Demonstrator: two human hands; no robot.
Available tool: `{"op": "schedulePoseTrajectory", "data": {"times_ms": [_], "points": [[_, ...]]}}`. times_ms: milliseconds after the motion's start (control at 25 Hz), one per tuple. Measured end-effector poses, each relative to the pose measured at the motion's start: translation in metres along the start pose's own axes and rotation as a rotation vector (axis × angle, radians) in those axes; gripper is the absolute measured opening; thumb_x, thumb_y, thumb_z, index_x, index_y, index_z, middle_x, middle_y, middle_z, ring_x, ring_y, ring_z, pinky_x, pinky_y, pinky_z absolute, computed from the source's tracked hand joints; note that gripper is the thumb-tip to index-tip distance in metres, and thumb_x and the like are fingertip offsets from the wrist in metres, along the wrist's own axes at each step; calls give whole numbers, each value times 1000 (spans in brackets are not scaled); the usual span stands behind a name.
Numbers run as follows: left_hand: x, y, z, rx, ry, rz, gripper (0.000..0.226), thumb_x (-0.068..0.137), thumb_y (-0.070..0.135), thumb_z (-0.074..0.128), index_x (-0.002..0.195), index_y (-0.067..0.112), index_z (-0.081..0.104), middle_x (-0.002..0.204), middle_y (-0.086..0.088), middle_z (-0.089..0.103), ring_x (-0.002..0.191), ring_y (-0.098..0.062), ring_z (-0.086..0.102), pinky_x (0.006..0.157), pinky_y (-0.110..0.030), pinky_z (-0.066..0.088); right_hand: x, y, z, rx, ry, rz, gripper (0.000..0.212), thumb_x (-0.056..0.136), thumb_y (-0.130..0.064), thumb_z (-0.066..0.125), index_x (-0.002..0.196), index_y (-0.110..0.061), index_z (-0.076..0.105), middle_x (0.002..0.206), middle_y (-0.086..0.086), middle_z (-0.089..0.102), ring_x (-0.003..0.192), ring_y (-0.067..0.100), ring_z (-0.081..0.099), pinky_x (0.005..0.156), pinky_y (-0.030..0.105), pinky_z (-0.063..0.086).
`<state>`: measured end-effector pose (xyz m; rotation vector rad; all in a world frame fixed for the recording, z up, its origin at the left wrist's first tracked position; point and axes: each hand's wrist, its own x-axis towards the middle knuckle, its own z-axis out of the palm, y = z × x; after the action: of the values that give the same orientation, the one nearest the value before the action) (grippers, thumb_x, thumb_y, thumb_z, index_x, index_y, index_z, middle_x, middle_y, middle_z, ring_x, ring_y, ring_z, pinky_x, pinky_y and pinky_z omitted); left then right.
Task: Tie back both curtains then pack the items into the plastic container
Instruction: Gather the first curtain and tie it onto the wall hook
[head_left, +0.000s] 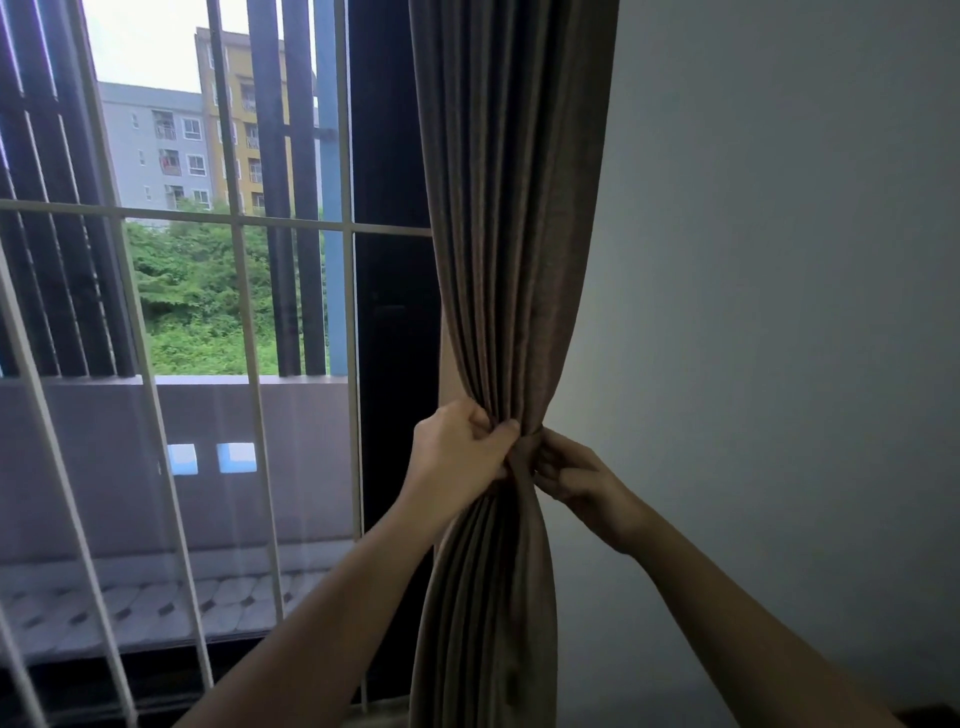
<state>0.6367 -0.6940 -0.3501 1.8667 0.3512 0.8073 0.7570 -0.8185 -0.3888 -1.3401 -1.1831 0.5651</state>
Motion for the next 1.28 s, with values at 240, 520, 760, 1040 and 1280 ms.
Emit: {"op": "schedulePoseTrajectory", "data": {"times_ms": [240, 520, 760, 1040, 1280], "points": [[1, -7, 3, -48, -36, 8, 8, 83, 16, 64, 89, 12, 60, 81, -4, 69, 70, -11, 70, 62, -16, 56, 5, 6, 5, -269, 153, -17, 56, 65, -25, 78, 117, -18, 58, 113, 1, 68, 105, 15, 65, 96, 35, 51], [4, -37, 10, 67, 178, 189, 28, 85, 31, 64, 91, 14, 42, 99, -3, 50, 79, -4, 52, 58, -7, 44, 20, -6, -14, -248, 91, 68, 26, 95, -4, 45, 115, 3, 60, 115, 26, 61, 106, 27, 62, 92, 28, 51], [6, -45, 13, -188, 61, 108, 47, 81, 28, 67, 114, 21, 34, 102, 9, 58, 90, 0, 61, 66, -7, 51, 42, -12, -32, -251, 70, 84, 19, 93, -1, 48, 88, -5, 66, 81, 1, 67, 75, 5, 65, 71, 18, 50], [20, -53, 4, 88, 164, 158, 64, 71, 28, 79, 121, 19, 40, 95, 20, 50, 79, 10, 48, 59, 2, 42, 79, 1, -28, -249, -35, 41, 11, 87, -9, 62, 88, -14, 71, 81, -6, 72, 79, 9, 67, 76, 21, 52], [35, -64, -3, 129, 275, 206, 49, 74, 13, 77, 115, 4, 52, 81, 19, 52, 71, 5, 51, 56, 3, 41, 66, 69, -17, -870, 545, 53, 60, 75, -56, 62, 127, -28, 50, 116, -7, 58, 107, 12, 51, 94, 37, 40]]}}
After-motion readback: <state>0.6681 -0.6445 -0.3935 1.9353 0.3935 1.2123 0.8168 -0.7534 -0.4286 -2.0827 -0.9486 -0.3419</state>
